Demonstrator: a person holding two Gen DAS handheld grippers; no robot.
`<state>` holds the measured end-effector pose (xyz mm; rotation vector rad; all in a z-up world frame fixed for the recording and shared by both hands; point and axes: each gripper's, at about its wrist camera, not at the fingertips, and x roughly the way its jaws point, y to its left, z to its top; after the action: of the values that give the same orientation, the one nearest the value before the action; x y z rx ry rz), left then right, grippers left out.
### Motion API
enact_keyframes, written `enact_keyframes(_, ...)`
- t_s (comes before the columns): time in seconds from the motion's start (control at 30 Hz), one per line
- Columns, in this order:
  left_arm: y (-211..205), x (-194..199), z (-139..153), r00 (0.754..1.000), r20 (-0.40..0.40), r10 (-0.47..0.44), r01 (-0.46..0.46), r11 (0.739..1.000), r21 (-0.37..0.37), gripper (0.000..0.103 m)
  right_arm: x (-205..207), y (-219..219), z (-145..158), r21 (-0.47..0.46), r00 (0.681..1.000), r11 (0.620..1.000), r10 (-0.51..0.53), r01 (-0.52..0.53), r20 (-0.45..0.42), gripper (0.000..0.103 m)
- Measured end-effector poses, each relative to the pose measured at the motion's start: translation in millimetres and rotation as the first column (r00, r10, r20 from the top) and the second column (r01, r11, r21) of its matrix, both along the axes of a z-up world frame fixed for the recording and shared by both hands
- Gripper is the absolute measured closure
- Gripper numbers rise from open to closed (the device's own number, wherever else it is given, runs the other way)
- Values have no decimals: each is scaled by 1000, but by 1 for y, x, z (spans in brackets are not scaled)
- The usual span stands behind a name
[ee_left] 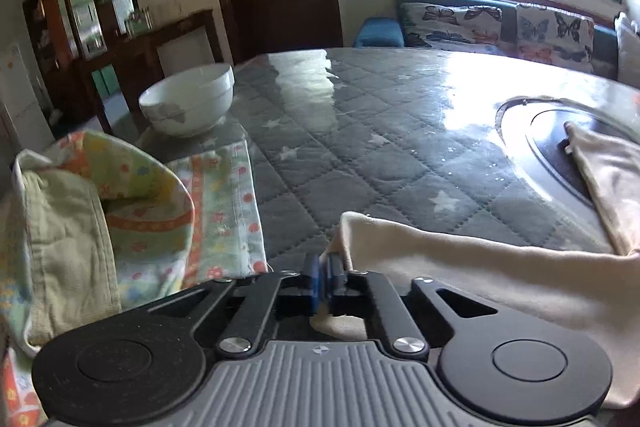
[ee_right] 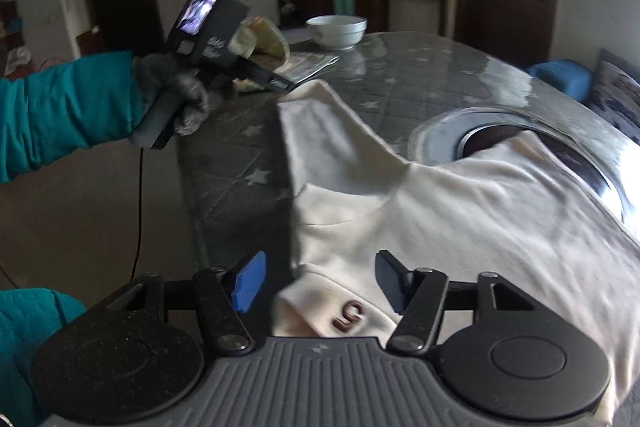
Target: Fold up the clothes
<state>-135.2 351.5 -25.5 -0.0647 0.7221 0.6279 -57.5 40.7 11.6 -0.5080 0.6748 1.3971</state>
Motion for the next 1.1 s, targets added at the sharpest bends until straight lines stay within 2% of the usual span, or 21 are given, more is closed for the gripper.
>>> enact_keyframes(0.03, 0, 1, 0, 1000, 2, 4, -4, 1000, 6, 101, -1, 3, -2, -12, 1000, 1000, 11, -11, -2, 52)
enact_keyframes(0.07, 0, 2, 2, 1000, 5, 8, -8, 1000, 15, 101, -2, 7, -5, -25, 1000, 999, 22, -22, -4, 61)
enact_keyframes(0.1, 0, 3, 3, 1000, 7, 10, -11, 1000, 27, 101, -2, 8, -7, -37, 1000, 999, 24, -25, -5, 74)
enact_keyframes(0.17, 0, 4, 7, 1000, 13, 7, -8, 999, 53, 101, -7, 9, -13, -62, 999, 997, 37, -37, 10, 79)
enact_keyframes(0.23, 0, 6, 10, 1000, 18, -1, 0, 997, 73, 101, -11, 6, -10, -64, 997, 995, 71, -70, 5, 89)
enact_keyframes(0.43, 5, 17, -4, 999, -37, 8, -4, 994, 110, 101, -22, -1, -12, -61, 994, 993, 106, -104, 26, 89)
enact_keyframes(0.53, 4, 17, -9, 999, -40, 9, -3, 990, 138, 100, -22, -3, -7, -55, 993, 992, 114, -113, 19, 79)
enact_keyframes(0.57, 4, 16, -8, 999, -40, 10, -5, 991, 134, 97, -22, -4, -5, -54, 993, 992, 119, -117, 19, 78)
enact_keyframes(0.7, 4, 12, -1, 999, -30, 24, -20, 993, 118, 95, -17, -12, 4, -27, 995, 995, 98, -97, 23, 71)
enact_keyframes(0.8, -4, 5, 10, 1000, 5, 20, -20, 995, 101, 92, -13, -18, 10, -11, 997, 997, 72, -72, 25, 69)
enact_keyframes(0.9, -24, -3, 26, 997, 63, -54, 52, 998, 21, 92, -5, -34, 15, -10, 999, 1000, 10, -9, 39, 69)
enact_keyframes(0.97, -47, -7, 34, 984, 105, -143, 147, 989, -29, 93, 1, -43, 16, -23, 998, 999, -37, 38, 45, 69)
enact_keyframes(1.03, -75, -10, 39, 961, 132, -245, 253, 966, -53, 93, 7, -51, 15, -35, 996, 996, -78, 80, 48, 69)
enact_keyframes(1.1, -102, -12, 38, 928, 152, -341, 356, 931, -82, 93, 13, -59, 14, -48, 993, 992, -111, 114, 48, 69)
